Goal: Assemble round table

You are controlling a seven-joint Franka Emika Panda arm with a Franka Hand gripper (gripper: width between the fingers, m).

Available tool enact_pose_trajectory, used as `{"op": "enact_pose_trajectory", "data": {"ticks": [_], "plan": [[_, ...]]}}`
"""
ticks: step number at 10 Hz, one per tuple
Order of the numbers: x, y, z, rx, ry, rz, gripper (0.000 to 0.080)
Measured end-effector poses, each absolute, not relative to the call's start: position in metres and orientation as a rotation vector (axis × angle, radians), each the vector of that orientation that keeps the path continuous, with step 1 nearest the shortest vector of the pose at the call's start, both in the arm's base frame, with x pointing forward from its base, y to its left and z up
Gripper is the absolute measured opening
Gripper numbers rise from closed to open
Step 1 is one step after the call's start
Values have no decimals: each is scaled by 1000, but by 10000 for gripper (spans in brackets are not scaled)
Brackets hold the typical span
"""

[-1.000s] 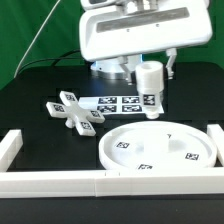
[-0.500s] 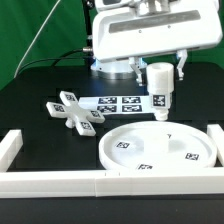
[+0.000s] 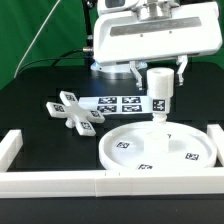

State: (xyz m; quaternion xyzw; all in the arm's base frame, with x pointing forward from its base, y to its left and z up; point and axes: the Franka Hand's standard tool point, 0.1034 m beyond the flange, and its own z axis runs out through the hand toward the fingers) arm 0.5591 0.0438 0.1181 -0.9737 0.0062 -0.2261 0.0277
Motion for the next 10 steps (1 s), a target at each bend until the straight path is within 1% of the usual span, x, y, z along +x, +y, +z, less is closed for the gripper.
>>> {"op": "enact_pose_trajectory", "data": {"ticks": [1, 2, 3, 5, 8, 10], "plan": [[560, 41, 117, -3009, 11, -723, 407], [561, 34, 109, -3015, 12, -768, 407], [559, 36, 101, -3018, 11, -753, 407], [557, 38, 94, -3021, 5, -737, 407], [557, 43, 93, -3020, -3, -735, 407], [556, 42, 87, -3023, -3, -732, 407]]}}
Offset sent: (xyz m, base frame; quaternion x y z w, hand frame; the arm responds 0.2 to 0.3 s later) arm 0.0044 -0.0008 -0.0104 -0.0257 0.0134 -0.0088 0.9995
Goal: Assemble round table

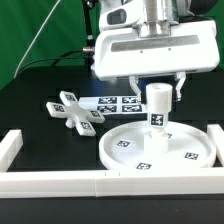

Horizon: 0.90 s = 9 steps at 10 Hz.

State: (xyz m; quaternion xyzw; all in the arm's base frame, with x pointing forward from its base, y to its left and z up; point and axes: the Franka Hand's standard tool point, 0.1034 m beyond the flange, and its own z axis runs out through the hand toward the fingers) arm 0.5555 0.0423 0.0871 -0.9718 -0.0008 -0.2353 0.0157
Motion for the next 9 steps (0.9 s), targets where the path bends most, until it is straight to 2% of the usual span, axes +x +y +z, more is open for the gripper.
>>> {"op": "enact_pose_trajectory", "data": {"ticks": [3, 8, 9], "plan": [[552, 41, 76, -3029, 0, -728, 407], [553, 41, 77, -3028, 0, -751, 407], [548, 44, 77, -3033, -3, -622, 571]]}}
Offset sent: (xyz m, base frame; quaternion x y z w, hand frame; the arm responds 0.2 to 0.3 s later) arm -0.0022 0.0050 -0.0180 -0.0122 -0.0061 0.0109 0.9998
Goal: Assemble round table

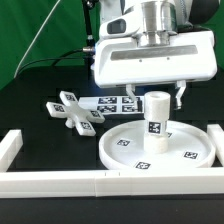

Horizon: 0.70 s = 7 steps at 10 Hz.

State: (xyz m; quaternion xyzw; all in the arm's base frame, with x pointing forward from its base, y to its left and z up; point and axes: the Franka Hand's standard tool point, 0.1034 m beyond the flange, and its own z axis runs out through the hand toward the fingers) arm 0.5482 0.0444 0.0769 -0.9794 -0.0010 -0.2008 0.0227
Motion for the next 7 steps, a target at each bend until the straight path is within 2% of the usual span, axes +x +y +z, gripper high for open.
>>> {"op": "enact_pose_trajectory", "data": {"ticks": [1, 2, 3, 7], "plan": [[552, 46, 89, -3027, 1, -571, 571], [552, 48, 92, -3026, -4, -450, 633], [554, 49, 94, -3018, -10, -273, 645], [561, 36, 90, -3004, -55, 80, 649]]}}
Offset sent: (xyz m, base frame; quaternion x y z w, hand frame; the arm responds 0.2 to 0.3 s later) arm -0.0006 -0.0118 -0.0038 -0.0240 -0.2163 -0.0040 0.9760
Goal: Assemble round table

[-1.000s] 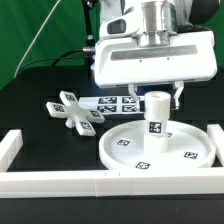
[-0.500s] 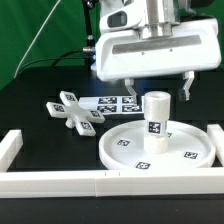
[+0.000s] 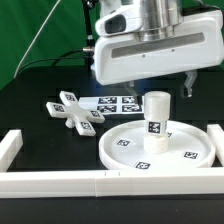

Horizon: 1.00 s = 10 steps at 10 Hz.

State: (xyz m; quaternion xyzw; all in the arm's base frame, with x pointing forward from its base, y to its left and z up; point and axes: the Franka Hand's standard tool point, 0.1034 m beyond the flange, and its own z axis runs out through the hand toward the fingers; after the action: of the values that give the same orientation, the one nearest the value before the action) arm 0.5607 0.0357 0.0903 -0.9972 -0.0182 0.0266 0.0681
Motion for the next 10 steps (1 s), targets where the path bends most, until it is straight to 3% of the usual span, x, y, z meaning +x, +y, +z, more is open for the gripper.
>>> {"op": "enact_pose_trajectory", "data": {"ticks": [2, 5, 6, 10], "plan": [[558, 39, 80, -3024, -82, 38, 649], [557, 38, 79, -3024, -61, 41, 640], [557, 37, 79, -3025, -1, 43, 432], [559, 37, 78, -3004, 406, 42, 407]]}}
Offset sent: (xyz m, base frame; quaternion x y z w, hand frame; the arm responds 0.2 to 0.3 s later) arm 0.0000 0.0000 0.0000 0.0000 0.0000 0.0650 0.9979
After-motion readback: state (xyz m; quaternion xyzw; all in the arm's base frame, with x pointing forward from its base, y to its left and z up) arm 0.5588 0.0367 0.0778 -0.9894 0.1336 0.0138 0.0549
